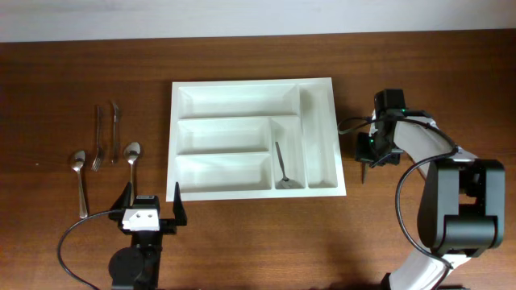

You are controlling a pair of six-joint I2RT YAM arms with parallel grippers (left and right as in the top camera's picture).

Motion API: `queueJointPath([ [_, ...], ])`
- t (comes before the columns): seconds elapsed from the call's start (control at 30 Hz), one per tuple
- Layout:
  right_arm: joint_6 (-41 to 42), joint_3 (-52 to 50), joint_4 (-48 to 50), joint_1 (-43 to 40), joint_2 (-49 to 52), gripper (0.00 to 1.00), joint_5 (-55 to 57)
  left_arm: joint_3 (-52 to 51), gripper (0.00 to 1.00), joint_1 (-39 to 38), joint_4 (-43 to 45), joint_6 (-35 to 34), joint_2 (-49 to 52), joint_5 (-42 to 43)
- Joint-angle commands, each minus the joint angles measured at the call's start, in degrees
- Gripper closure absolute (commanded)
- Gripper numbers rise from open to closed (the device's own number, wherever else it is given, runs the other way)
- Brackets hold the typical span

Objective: Pack container

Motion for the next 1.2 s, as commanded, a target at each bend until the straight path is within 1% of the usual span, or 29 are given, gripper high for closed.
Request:
queueJointPath([
  [0.0,-0.3,-1.2,0.5,0.4,0.7,0.96,-0.3,-0.2,0.01,0.2,0.1,0.9,-0.4,-0.6],
  [0.13,-0.3,-0.7,0.1,0.4,0.6,0.96,-0.4,-0.2,0.01,0.2,0.1,0.9,-0.4,-0.6],
  [0.23,-0.3,1.9,-1.8,0.4,0.5,0.96,-0.9,-0.2,0.01,0.2,0.1,0.9,-0.4,-0.6],
  [0.47,-0.3,12.5,-10.6,0.4,0.2,0.96,-2.4,-0.2,0.01,0.2,0.1,0.9,-0.4,-0.6],
  [0.6,-0.3,18.8,-16.1,0.6,0.1,0.96,-5.3,-0.2,0.01,0.2,0.1,0.9,-0.4,-0.6],
  [0.7,-0.3,22.1,-18.6,1.5,0.0,0.96,-5.8,-0.2,0.01,0.2,0.1,0.9,-0.4,-0.6],
  [0.97,0.2,23.1,-19.6,3.6,0.0,0.96,-4.2,-0.2,0.01,0.2,0.1,0.9,-0.4,-0.6],
  [1.0,1.4,23.1,-19.6,3.6,0.1,0.91,-2.5,-0.2,0.01,0.2,0.1,0.9,-0.4,-0.6],
  [1.03,2.2,23.1,-19.6,3.6,0.2,0.73,-1.1,-0.2,0.01,0.2,0.1,0.9,-0.4,-0.6],
  [1.1,2.5,23.0,-19.1,3.5,0.3,0.50,0.6,-0.2,0.01,0.2,0.1,0.9,-0.4,-0.6],
  [1.13,2.5,22.7,-18.5,3.6,0.5,0.41,1.3,-0.2,0.01,0.2,0.1,0.9,-0.4,-0.6],
  [1.17,2.5,22.3,-17.6,3.6,0.5,0.36,1.6,-0.2,0.01,0.2,0.1,0.9,-0.4,-0.6],
])
